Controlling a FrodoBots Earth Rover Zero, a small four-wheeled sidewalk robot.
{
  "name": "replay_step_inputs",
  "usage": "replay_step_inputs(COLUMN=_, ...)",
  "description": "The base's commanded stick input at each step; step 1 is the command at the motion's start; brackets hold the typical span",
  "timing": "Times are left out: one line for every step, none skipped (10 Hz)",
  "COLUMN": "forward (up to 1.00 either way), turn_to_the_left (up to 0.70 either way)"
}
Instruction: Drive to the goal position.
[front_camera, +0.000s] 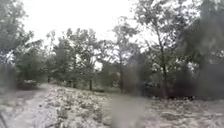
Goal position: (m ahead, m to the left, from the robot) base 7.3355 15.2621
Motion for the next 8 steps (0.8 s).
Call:
replay_step_inputs(forward=0.85, turn_to_the_left=0.34)
replay_step_inputs(forward=0.85, turn_to_the_left=0.34)
replay_step_inputs(forward=0.85, turn_to_the_left=0.34)
replay_step_inputs(forward=0.85, turn_to_the_left=0.34)
replay_step_inputs(forward=0.85, turn_to_the_left=0.34)
replay_step_inputs(forward=0.85, turn_to_the_left=0.13)
replay_step_inputs(forward=0.85, turn_to_the_left=0.00)
replay_step_inputs(forward=0.85, turn_to_the_left=0.00)
